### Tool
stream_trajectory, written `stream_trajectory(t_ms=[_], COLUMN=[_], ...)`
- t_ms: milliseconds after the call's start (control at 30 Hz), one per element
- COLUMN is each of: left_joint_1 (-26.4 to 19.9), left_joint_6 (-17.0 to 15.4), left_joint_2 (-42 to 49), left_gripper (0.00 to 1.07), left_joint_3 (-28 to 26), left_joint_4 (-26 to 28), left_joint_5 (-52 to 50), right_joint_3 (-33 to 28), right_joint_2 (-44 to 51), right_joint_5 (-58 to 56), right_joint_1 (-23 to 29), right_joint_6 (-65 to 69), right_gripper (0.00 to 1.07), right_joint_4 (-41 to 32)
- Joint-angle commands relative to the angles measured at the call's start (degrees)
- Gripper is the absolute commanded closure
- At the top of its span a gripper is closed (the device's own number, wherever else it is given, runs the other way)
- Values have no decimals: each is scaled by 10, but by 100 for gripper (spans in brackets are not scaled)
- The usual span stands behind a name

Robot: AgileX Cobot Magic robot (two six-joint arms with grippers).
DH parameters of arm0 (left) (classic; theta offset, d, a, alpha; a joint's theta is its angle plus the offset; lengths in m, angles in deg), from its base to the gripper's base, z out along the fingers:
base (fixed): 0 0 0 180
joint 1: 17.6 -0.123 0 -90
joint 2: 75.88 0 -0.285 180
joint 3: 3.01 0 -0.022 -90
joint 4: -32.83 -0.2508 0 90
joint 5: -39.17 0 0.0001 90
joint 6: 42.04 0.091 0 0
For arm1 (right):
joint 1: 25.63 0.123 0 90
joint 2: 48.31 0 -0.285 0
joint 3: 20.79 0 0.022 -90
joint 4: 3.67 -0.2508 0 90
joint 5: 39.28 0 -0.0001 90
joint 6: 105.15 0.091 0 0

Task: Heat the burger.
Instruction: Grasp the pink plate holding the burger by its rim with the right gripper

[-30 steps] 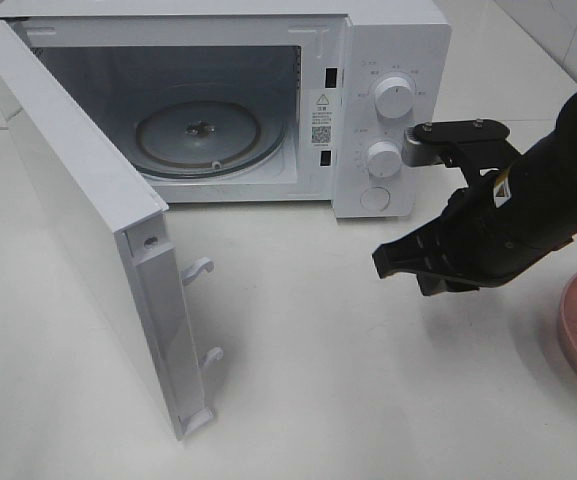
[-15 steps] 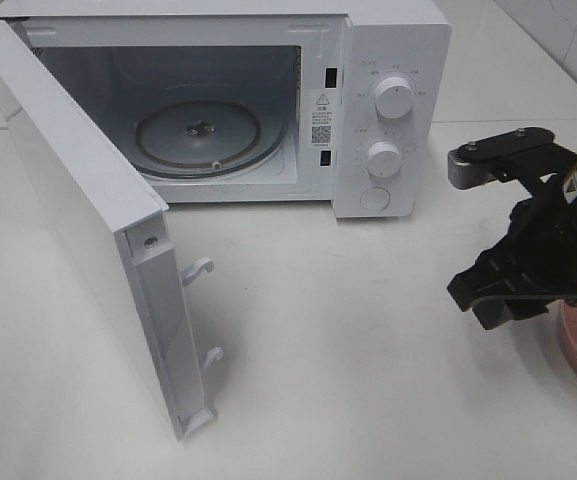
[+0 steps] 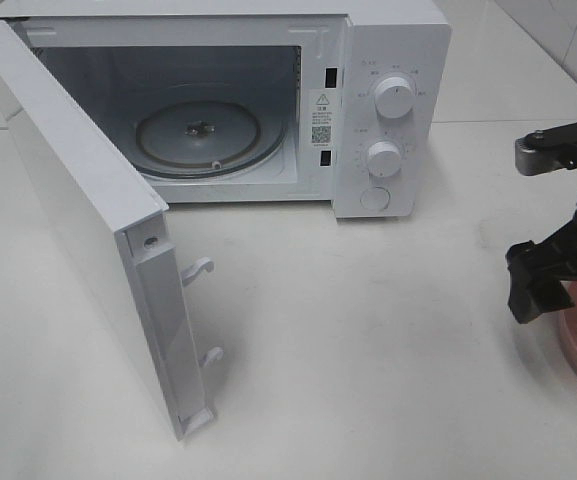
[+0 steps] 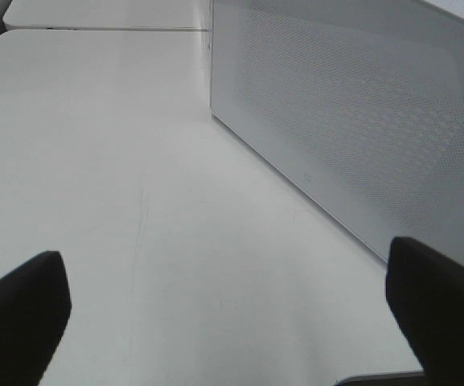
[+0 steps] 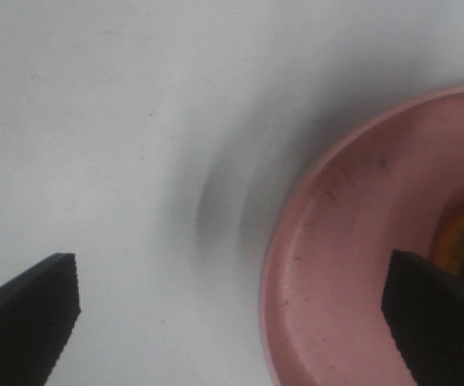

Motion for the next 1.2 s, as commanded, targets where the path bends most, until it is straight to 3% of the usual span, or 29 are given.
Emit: stream_trajectory(t_ms=[33, 433, 1200], left_joint_1=[-1, -1, -1], left_joint_6=[-3, -3, -3], left_joint_2=[13, 13, 13], left_gripper=[7, 7, 7], left_joint_3=[1, 1, 1], left_joint_4=[3, 3, 3], left_joint_5=[-5, -5, -5], right_joint_3=[-1, -1, -1], right_joint_2=[-13, -97, -194], right_joint_5=[3, 39, 92], right_joint_1=[-29, -48, -48], right_joint_6=[14, 69, 91], right_gripper=[9, 12, 19], right_joint_4=[17, 66, 66])
